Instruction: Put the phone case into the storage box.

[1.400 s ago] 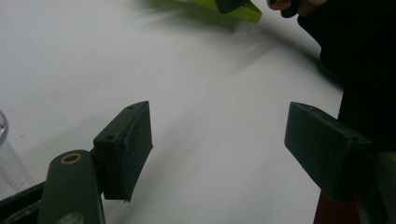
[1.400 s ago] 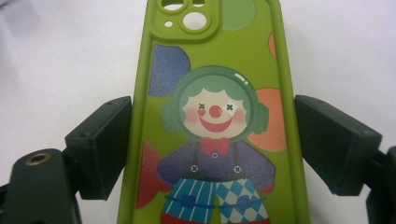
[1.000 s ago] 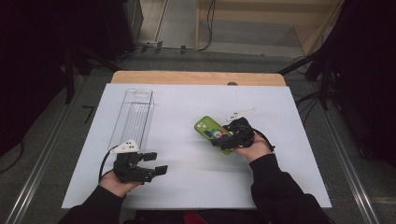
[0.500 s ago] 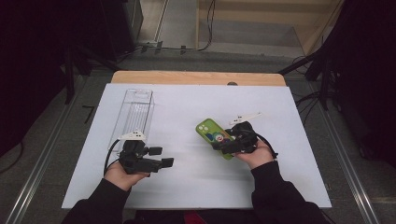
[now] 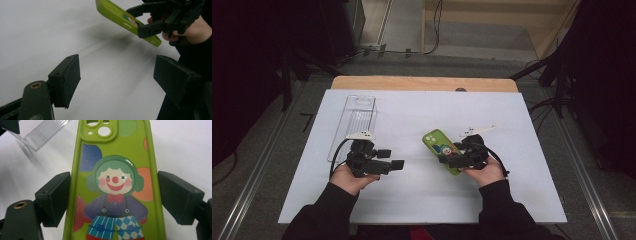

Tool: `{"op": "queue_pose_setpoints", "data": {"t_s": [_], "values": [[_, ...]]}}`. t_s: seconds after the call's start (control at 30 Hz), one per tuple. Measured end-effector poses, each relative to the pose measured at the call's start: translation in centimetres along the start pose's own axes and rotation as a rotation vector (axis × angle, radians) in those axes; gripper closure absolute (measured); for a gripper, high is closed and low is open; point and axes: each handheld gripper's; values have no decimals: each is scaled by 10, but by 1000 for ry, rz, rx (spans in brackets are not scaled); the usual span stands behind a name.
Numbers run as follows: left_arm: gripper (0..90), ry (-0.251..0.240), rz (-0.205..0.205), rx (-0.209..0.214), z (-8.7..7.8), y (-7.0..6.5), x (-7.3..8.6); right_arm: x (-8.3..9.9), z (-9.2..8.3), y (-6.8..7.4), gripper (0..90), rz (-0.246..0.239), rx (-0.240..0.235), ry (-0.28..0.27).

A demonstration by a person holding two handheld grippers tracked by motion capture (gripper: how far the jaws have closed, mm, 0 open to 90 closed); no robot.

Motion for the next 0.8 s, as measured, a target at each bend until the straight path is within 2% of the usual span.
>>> {"op": "queue_pose_setpoints", "data": {"t_s": [0.37,0.57,0.8], "values": [[229,-6,-45,-18,13,7,-9,8,4,6,143,49,6,-19],[229,-8,-50,-34,20,10,-15,11,10,10,143,43,22,-20],[230,0,-53,-41,32,12,-23,13,12,12,143,70,19,-29]]}}
Point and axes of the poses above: each handheld gripper's, and its own axes: z roughly forward along the jaws, x roughly out of its underside, y roughly to its left, and after that the axes turned 7 degrees about x, right-handed
